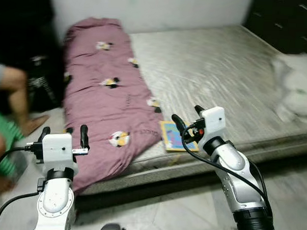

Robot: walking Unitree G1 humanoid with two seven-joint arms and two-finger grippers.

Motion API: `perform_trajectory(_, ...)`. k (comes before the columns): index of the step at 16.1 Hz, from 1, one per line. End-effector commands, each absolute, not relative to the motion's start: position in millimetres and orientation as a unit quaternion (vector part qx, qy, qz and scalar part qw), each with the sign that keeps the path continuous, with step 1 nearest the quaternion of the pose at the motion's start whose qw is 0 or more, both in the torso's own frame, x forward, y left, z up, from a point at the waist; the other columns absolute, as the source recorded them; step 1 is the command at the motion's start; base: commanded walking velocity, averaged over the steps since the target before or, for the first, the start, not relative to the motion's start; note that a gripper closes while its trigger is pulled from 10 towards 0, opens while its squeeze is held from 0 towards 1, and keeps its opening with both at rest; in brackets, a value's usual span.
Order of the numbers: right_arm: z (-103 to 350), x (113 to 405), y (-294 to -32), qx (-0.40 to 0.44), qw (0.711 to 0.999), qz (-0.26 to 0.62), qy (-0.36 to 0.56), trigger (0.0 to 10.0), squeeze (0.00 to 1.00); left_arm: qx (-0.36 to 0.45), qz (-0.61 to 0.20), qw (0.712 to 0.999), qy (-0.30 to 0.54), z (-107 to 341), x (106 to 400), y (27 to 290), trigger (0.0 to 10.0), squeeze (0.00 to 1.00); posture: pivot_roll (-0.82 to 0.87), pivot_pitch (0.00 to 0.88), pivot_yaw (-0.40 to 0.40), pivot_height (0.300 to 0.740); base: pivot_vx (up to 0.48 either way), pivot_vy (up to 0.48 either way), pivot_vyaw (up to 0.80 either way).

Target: Clean up the room

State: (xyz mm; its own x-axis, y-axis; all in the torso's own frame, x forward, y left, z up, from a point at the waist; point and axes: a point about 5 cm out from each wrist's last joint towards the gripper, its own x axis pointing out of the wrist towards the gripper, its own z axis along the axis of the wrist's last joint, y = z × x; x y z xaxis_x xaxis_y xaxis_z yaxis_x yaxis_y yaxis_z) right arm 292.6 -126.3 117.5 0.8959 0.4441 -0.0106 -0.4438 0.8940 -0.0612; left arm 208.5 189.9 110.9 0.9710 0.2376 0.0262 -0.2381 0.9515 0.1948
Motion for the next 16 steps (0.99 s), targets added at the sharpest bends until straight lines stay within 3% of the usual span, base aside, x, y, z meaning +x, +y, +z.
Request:
perform_trajectory(1, 118.1, 293.8, -119.7, -0.031, 0.971, 0.235, -0.005, 10.0, 0.0, 0.102, 0.128, 0.987, 0.001, 111.1, 207.1, 195.2, 10.0, 0.0, -0.01, 0.0, -0.039, 0.74, 0.0, 0.0, 0.8)
perform_trajectory(4, 116.5, 294.7, -122.0, -0.032, 0.974, 0.225, -0.003, 10.0, 0.0, 0.089, 0.104, 0.991, -0.008, 112.6, 206.8, 190.4, 10.0, 0.0, -0.01, 0.0, -0.039, 0.74, 0.0, 0.0, 0.0)
perform_trajectory(16, 114.8, 294.9, -126.0, -0.044, 0.974, 0.223, -0.001, 10.0, 0.0, 0.085, 0.089, 0.992, -0.008, 112.4, 206.0, 188.2, 10.0, 0.0, -0.01, 0.0, -0.04, 0.74, 0.325, 0.0, 0.0)
